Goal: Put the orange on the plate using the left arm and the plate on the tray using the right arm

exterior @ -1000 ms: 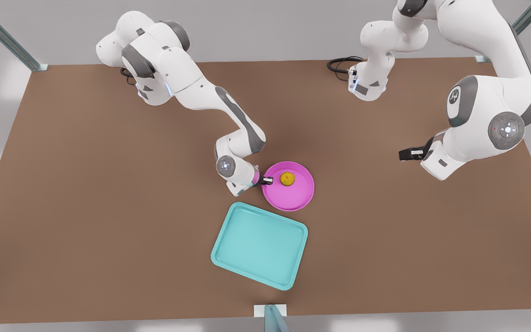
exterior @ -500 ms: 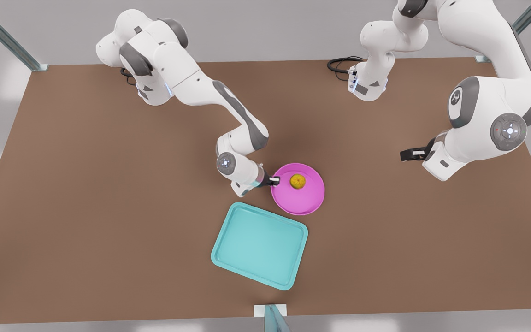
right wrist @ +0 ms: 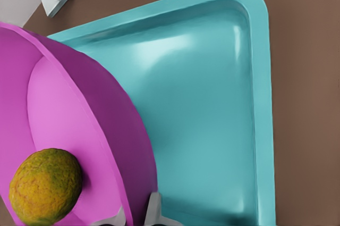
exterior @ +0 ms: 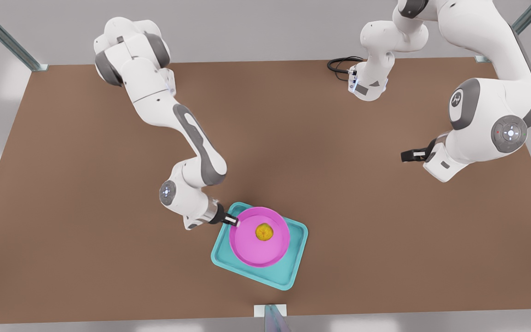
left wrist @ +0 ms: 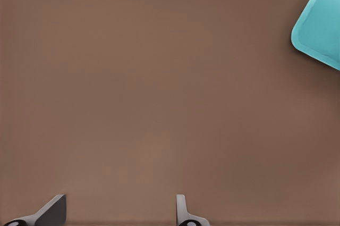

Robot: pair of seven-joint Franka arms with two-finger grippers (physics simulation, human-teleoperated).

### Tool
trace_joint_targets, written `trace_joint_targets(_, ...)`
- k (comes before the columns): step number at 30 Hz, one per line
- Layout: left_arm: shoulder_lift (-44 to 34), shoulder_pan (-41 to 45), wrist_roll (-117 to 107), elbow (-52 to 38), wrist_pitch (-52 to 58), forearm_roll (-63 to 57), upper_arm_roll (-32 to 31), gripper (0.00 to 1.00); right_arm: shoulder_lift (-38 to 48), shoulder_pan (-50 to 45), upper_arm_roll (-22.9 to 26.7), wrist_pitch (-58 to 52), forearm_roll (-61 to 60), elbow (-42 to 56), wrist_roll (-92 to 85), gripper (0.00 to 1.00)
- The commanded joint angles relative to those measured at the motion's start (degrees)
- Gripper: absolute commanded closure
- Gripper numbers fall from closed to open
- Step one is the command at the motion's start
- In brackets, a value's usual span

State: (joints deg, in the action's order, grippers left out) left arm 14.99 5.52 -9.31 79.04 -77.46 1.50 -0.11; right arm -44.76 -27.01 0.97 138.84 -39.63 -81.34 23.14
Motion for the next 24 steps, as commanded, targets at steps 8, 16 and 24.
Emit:
trace_joint_targets(8, -0.05, 0.01, 0.17, -0.03, 0.03, 0.00, 0.02, 0.00, -0.94, 0.03, -0.09, 0.29, 0.52, 0.83, 0.77, 0.00)
trace_joint_targets(16, -0.05, 0.01, 0.17, -0.03, 0.73, 0.00, 0.02, 0.00, 16.09, 18.66, 0.35, -59.38, 54.30, 9.45, -41.94, 0.00)
trace_joint_targets(24, 0.39, 0.01, 0.26, -0.03, 1.44, 0.00, 0.11, 0.00, 34.04, 21.12, 0.26, -60.35, 52.90, 7.69, -41.86, 0.00)
